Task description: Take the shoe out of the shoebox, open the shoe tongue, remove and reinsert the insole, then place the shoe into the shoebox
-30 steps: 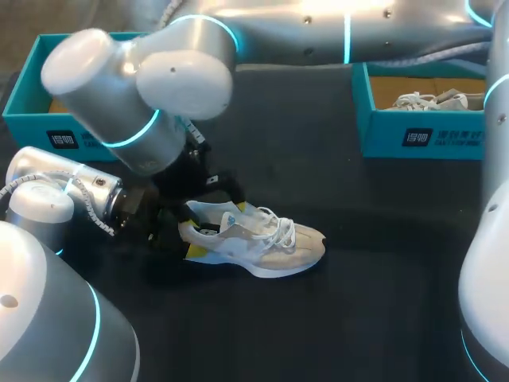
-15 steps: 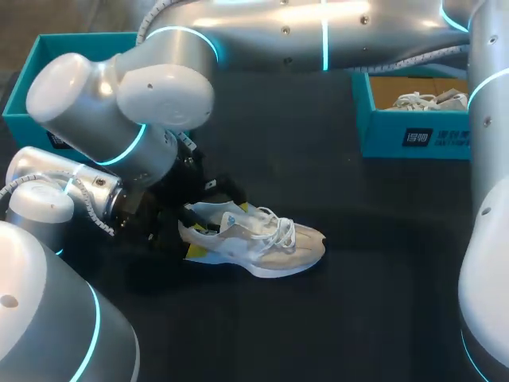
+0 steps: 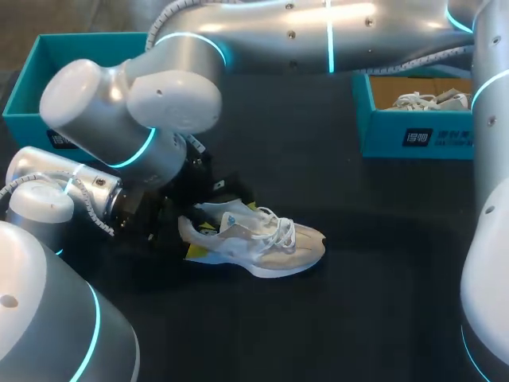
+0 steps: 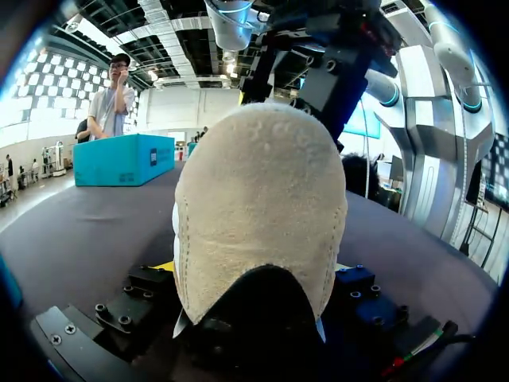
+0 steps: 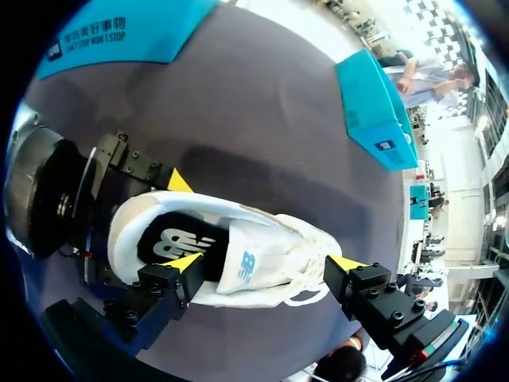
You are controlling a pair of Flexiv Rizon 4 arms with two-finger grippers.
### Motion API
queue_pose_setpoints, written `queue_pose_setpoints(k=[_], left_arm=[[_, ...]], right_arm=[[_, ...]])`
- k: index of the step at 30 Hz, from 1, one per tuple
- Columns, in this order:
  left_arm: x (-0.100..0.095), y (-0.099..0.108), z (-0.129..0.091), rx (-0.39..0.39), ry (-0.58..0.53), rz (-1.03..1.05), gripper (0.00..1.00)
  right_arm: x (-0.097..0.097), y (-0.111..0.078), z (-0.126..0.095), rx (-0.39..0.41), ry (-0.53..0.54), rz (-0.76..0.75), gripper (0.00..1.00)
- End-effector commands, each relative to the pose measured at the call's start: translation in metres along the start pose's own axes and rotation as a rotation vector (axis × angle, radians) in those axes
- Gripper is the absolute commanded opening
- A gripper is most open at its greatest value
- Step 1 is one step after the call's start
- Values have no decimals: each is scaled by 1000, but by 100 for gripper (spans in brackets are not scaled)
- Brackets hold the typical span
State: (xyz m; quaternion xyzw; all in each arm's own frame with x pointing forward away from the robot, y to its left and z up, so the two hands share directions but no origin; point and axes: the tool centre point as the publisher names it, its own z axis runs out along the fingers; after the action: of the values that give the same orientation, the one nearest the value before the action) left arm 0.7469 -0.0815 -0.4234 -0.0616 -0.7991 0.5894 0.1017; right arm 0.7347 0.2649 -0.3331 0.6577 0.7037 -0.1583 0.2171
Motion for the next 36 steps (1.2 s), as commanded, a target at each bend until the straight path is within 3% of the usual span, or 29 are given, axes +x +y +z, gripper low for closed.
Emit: queue_pose_setpoints(k=[1,17,27,36], left_arm=[[1,2,0,-1,-2,0,0],[1,2,0,-1,-2,0,0],[1,2,0,-1,-2,0,0],[1,2,0,-1,-2,0,0]], right_arm=[[-1,-7,1,-17,-21,739,100],[-5,-6,18,6,-29,868,100],[-18,-22,17,16,-40,986,100],[-22,-23,20,28,-18,1025,100]])
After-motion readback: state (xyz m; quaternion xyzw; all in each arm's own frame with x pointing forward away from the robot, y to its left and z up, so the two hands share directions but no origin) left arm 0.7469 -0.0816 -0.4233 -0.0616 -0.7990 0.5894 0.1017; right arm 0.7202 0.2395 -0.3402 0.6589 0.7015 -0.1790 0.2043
